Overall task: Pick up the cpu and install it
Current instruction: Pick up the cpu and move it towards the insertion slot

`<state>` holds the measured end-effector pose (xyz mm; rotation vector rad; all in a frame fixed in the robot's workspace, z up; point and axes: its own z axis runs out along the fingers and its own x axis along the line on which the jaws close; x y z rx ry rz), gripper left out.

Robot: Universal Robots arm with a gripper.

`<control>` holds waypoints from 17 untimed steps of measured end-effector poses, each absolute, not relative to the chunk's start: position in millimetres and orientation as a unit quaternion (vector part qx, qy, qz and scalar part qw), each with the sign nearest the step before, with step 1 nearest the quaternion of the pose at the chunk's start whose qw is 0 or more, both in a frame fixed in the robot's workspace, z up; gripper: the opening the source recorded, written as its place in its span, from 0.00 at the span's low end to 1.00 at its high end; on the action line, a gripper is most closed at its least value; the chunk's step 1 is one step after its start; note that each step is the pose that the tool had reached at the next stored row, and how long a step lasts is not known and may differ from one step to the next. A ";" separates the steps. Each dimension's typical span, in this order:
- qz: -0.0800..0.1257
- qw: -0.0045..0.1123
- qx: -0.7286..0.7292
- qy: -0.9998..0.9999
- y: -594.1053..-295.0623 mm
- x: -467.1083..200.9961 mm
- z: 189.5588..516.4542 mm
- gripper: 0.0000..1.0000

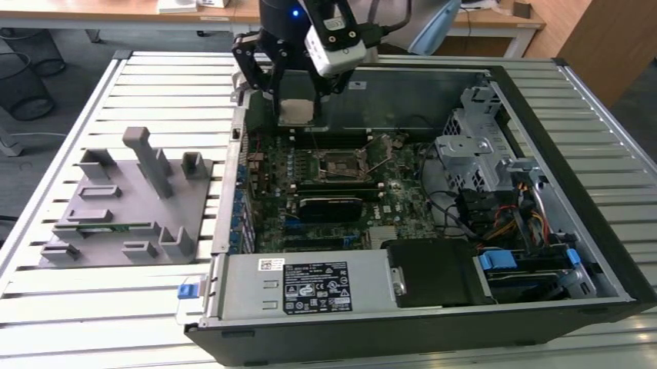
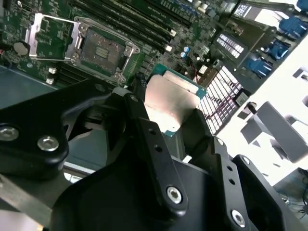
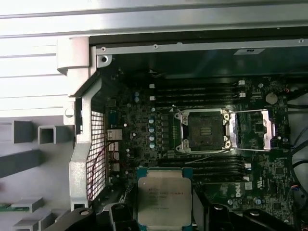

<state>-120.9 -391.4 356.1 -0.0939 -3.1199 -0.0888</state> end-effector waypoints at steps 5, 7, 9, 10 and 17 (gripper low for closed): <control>-0.028 0.010 -0.030 -0.999 -388.6 -114.9 355.8 0.54; -0.028 0.010 -0.030 -0.999 -388.3 -112.0 355.7 0.54; -0.028 0.010 -0.030 -0.999 -388.2 -108.7 355.7 0.54; -0.028 0.010 -0.030 -0.999 -388.2 -106.8 355.7 0.54; -0.028 0.010 -0.030 -0.999 -388.3 -92.5 355.7 0.54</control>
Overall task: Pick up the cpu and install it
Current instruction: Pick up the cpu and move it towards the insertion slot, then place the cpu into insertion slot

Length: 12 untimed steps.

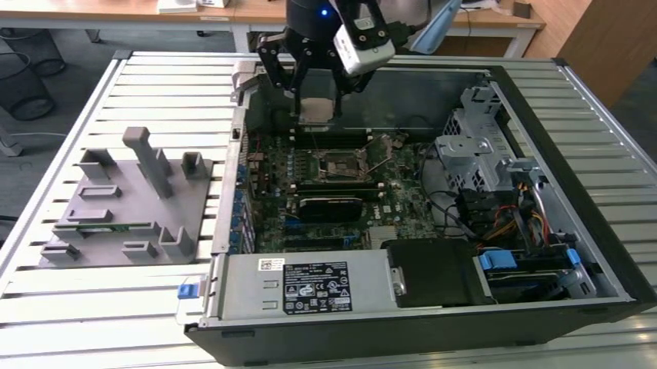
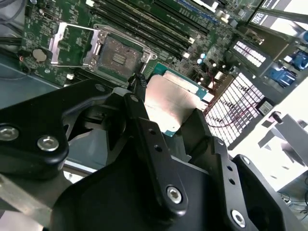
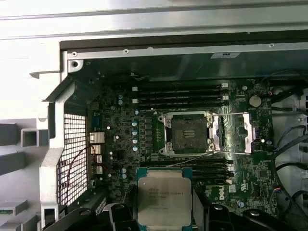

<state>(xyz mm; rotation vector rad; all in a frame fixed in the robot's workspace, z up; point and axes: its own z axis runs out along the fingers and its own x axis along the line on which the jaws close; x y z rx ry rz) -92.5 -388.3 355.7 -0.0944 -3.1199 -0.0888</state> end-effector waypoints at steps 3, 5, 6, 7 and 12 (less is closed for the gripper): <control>-0.028 0.010 -0.030 -0.999 -388.2 -87.1 355.7 0.54; -0.028 0.010 -0.030 -0.999 -388.2 -83.7 355.7 0.54; -0.028 0.010 -0.030 -0.999 -388.2 -82.3 355.6 0.54; -0.028 0.010 -0.030 -0.999 -388.3 -80.9 355.6 0.54; -0.028 0.010 -0.030 -0.999 -388.3 -75.4 355.6 0.54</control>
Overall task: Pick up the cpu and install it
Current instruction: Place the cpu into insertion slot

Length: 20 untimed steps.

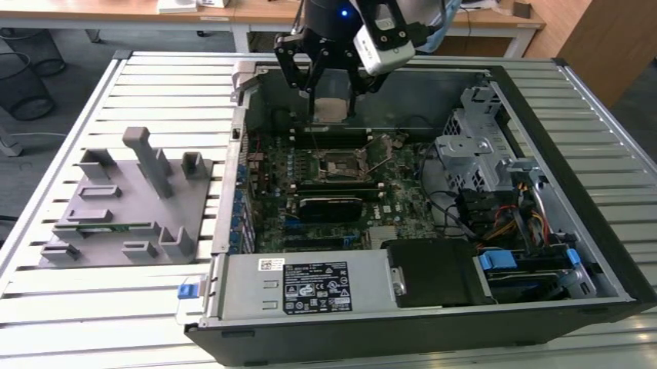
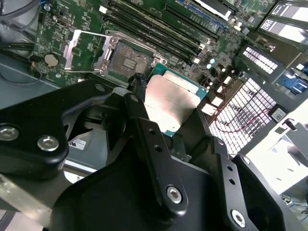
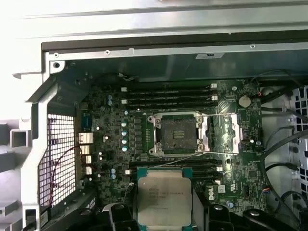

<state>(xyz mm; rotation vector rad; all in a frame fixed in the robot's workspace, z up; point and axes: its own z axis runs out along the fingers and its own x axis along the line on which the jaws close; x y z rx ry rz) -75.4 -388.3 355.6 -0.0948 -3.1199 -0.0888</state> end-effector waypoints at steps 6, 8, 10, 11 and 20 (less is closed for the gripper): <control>-0.028 0.010 -0.031 -0.999 -388.2 -72.4 355.6 0.54; -0.028 0.009 -0.032 -0.999 -388.2 -70.7 355.7 0.54; -0.028 0.009 -0.041 -0.999 -388.2 -70.6 355.6 0.54; -0.028 0.009 -0.048 -0.998 -388.2 -70.6 355.6 0.54; -0.029 0.006 -0.120 -0.992 -388.1 -70.6 354.2 0.54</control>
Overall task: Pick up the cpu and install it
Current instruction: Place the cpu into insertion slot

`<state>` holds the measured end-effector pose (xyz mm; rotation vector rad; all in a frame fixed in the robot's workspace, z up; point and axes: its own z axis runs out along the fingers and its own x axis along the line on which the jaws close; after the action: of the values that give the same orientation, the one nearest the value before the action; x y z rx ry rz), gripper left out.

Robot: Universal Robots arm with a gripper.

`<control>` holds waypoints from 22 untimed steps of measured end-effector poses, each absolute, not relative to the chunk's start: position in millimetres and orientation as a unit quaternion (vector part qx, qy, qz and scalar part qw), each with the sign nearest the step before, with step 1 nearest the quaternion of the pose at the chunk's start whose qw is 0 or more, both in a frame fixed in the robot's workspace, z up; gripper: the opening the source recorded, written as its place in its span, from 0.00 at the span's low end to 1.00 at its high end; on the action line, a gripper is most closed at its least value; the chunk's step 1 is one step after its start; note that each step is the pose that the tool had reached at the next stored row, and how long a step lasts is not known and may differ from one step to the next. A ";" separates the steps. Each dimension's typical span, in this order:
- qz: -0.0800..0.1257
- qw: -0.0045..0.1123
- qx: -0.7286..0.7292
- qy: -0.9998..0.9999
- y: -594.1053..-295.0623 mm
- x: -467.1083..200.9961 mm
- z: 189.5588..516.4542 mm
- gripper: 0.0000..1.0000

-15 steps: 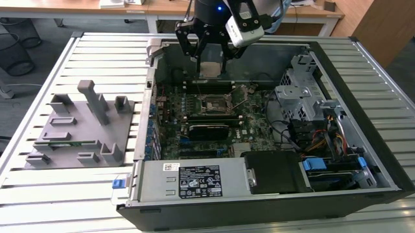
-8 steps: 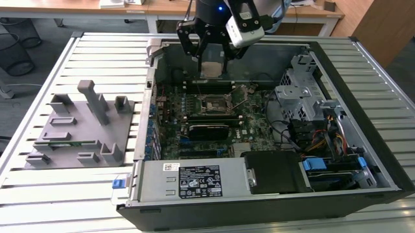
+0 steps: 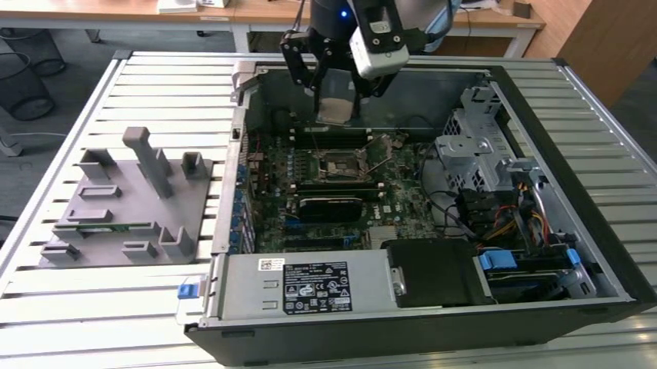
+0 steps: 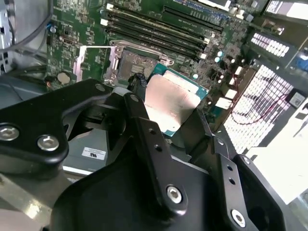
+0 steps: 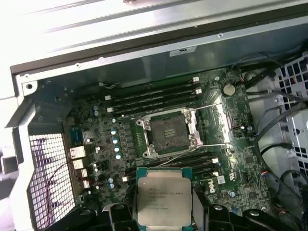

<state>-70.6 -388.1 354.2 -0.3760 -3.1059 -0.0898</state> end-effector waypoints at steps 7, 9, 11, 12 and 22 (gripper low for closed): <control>-0.029 0.004 -0.173 -0.984 -388.0 -70.6 352.8 0.54; -0.029 0.004 -0.188 -0.982 -388.0 -70.6 352.4 0.54; -0.029 0.003 -0.202 -0.979 -387.9 -70.6 352.0 0.54; -0.029 0.003 -0.209 -0.978 -387.9 -70.6 351.8 0.54; -0.029 0.001 -0.273 -0.961 -387.2 -70.6 350.0 0.54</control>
<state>-70.6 -387.2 350.0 -0.8579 -3.0186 -0.0920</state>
